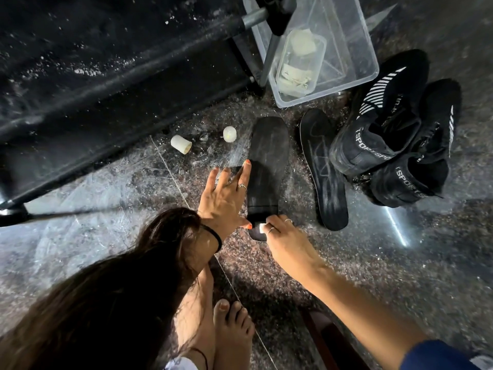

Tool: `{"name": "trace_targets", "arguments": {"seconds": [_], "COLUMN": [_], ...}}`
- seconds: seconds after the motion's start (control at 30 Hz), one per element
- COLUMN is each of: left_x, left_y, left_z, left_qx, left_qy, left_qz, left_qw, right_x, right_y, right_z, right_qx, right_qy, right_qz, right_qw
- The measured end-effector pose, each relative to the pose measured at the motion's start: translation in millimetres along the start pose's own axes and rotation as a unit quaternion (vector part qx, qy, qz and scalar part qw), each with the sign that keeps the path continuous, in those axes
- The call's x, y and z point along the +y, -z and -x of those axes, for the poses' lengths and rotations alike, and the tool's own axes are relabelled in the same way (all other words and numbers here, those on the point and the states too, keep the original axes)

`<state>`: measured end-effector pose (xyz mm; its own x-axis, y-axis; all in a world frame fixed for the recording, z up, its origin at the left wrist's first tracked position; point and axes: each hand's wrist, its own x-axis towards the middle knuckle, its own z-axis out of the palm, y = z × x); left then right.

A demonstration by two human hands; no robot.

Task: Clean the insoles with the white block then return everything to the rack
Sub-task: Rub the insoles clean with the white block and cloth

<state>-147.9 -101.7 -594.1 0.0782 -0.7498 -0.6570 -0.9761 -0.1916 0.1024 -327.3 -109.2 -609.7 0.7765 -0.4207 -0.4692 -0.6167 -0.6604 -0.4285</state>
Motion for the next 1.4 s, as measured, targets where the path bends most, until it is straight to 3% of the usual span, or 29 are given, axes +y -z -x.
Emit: {"name": "trace_targets", "arguments": {"seconds": [0.13,0.37,0.6,0.67,0.77,0.83,1.0,1.1,1.17,1.33,1.4], "left_x": [0,-1,-2,-2,-2,-2,-4,-3,-2,-2,-2], "left_y": [-2,-5,-9,-10,-9,-8,-9,-9,-8,-10,-10], "left_z": [-1,0,-3,-2,-1,-1,-1,-1,-2,-1,-1], "left_qx": [0.000,0.015,0.037,0.031,0.032,0.036,0.046,0.035,0.032,0.039,0.040], "left_qy": [0.003,-0.006,-0.005,-0.004,-0.004,-0.005,-0.011,-0.011,-0.008,-0.008,-0.009], "left_qz": [-0.005,-0.009,-0.017,-0.019,-0.019,-0.012,0.000,0.008,0.011,0.007,-0.002], "left_qw": [1.000,1.000,0.999,0.999,0.999,0.999,0.999,0.999,0.999,0.999,0.999], "right_x": [-3,16,-9,1,19,31,23,17,20,40,51], "right_y": [14,37,16,24,52,69,52,27,24,63,82], "right_z": [-9,-76,-41,-57,-96,-115,-95,-67,-66,-128,-149], "right_qx": [-0.007,0.146,0.035,0.055,0.176,0.217,0.149,0.045,0.038,0.181,0.220], "right_qy": [0.031,-0.151,0.011,-0.020,-0.122,-0.162,-0.117,0.011,0.034,-0.062,-0.117], "right_qz": [-0.022,-0.090,-0.038,-0.066,-0.066,-0.057,-0.032,0.003,0.005,0.009,-0.040], "right_qw": [0.999,0.974,0.999,0.996,0.975,0.961,0.981,0.999,0.999,0.981,0.968]}}
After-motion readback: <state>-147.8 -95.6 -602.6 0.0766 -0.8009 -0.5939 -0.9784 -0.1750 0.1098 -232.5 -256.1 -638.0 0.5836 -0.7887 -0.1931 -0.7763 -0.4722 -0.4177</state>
